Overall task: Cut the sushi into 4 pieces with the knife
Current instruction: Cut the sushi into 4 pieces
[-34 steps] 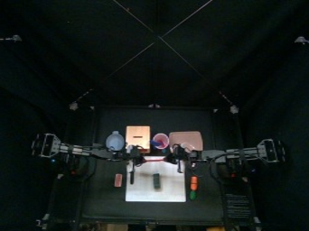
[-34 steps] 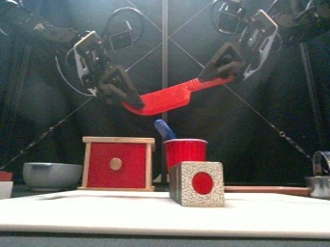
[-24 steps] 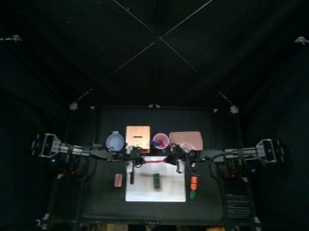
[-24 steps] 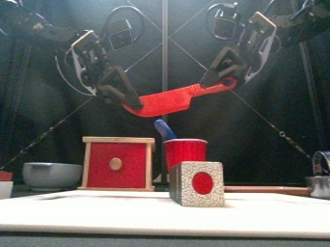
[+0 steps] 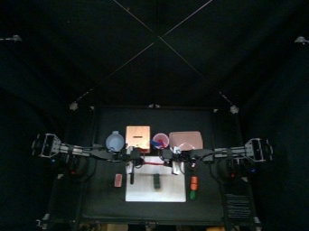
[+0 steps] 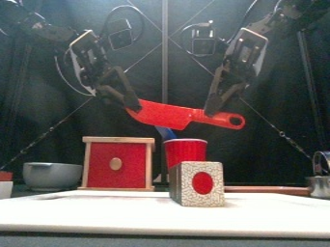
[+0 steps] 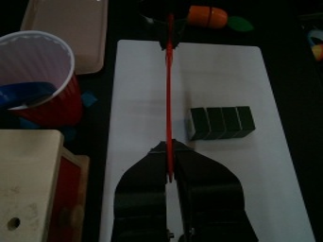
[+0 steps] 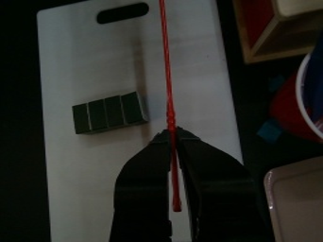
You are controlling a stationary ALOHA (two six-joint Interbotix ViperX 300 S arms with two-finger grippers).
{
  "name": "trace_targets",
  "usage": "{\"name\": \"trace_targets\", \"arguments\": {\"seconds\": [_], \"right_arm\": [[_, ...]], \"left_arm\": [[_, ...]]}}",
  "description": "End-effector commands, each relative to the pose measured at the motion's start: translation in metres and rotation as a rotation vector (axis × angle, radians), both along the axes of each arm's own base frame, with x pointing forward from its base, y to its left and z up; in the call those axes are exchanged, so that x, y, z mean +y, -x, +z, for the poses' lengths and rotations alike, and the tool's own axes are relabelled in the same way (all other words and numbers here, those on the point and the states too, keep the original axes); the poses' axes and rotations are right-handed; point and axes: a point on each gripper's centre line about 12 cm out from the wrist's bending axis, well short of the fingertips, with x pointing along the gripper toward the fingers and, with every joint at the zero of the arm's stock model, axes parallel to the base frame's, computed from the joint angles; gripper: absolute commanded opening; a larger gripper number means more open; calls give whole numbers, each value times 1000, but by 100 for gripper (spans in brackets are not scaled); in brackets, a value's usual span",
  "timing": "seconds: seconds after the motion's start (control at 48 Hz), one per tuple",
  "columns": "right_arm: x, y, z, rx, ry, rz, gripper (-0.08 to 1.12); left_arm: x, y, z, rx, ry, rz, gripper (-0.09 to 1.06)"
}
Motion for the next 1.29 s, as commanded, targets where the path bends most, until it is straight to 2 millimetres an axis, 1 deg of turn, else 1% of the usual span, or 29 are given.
{"name": "trace_targets", "arguments": {"seconds": [0.021,0.146,0.229,0.396,0.438,0.625,0.833,1.021,1.292], "right_arm": [[4,-6,16,-37,-1,11,32],[5,-6,18,-18,-12,14,31],[9,-6,17,-6,-23,20,31],[20,-6,9,38,-41,44,31],[22,-6,7,54,-43,51,31],[29,-5,-1,97,-60,61,31],[35,-7,-11,124,-64,74,31],[40,-5,-13,133,-72,83,31],[36,-6,-26,168,-56,80,31]], "left_arm": [[2,-2,5,-20,7,12,35],[0,0,2,-11,20,13,35],[-10,1,-3,4,25,-11,35],[-33,0,-17,45,26,-78,34],[-36,-1,-20,55,28,-84,34],[-41,-7,-29,77,53,-77,33],[-54,-12,-41,113,72,-93,32],[-66,-14,-44,123,103,-98,31],[-70,-19,-55,149,119,-87,31]]}}
